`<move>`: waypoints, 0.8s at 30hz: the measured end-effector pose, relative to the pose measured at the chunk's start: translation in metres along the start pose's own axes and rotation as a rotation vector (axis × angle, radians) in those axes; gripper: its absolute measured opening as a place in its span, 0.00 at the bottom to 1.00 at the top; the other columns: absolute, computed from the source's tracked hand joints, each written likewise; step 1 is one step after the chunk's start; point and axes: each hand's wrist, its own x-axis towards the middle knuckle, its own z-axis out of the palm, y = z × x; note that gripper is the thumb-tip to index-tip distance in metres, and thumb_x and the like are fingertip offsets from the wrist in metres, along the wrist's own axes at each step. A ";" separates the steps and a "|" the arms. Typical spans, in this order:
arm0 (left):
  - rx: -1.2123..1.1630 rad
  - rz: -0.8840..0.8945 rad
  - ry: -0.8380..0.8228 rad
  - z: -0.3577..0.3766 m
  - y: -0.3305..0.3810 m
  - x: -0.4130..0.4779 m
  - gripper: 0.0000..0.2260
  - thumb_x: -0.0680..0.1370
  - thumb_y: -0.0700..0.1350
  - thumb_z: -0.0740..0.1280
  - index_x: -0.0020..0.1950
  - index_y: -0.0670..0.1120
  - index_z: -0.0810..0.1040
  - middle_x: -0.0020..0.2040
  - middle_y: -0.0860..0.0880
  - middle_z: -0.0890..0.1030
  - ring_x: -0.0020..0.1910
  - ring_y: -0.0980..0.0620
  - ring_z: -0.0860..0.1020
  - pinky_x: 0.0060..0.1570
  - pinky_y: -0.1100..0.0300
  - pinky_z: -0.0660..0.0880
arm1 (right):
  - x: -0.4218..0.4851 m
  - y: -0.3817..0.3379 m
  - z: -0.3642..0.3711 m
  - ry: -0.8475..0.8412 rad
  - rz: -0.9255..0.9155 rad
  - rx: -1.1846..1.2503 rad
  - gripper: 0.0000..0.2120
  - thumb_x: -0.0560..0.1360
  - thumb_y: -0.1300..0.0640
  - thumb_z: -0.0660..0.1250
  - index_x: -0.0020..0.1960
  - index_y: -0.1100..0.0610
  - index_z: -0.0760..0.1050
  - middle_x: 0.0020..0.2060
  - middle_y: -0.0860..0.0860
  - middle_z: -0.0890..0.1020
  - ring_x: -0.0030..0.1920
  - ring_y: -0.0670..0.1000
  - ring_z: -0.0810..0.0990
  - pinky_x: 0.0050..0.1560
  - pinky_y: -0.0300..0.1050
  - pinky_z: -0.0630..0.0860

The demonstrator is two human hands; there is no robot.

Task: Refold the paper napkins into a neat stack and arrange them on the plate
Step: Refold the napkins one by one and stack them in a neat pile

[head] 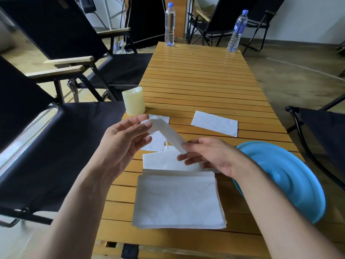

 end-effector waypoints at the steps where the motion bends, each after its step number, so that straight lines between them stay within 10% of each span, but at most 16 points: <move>1: 0.011 -0.002 -0.005 0.001 0.001 0.000 0.10 0.68 0.45 0.78 0.48 0.46 0.86 0.50 0.43 0.86 0.47 0.50 0.84 0.42 0.60 0.81 | 0.000 -0.001 -0.001 0.035 -0.045 0.043 0.11 0.79 0.51 0.69 0.59 0.54 0.77 0.45 0.49 0.88 0.43 0.45 0.85 0.38 0.43 0.67; 12: 0.433 0.073 0.128 -0.015 0.008 -0.006 0.23 0.60 0.56 0.81 0.53 0.57 0.85 0.44 0.52 0.87 0.42 0.60 0.82 0.45 0.56 0.73 | -0.008 -0.002 -0.031 0.276 -0.273 0.089 0.04 0.70 0.54 0.78 0.45 0.51 0.86 0.42 0.46 0.88 0.47 0.45 0.86 0.42 0.39 0.73; 17: 0.412 -0.024 0.047 -0.020 0.007 -0.007 0.28 0.53 0.53 0.85 0.53 0.56 0.86 0.43 0.52 0.85 0.41 0.57 0.82 0.45 0.56 0.72 | -0.010 -0.004 -0.034 0.335 -0.430 0.017 0.03 0.71 0.53 0.77 0.43 0.45 0.86 0.43 0.42 0.87 0.44 0.38 0.81 0.49 0.39 0.74; 24: 0.185 -0.236 -0.019 -0.015 -0.004 -0.008 0.31 0.59 0.56 0.84 0.59 0.47 0.84 0.49 0.48 0.87 0.39 0.52 0.84 0.35 0.62 0.80 | -0.013 -0.010 -0.029 0.295 -0.628 0.045 0.05 0.76 0.62 0.71 0.45 0.53 0.83 0.47 0.48 0.88 0.53 0.55 0.83 0.60 0.56 0.77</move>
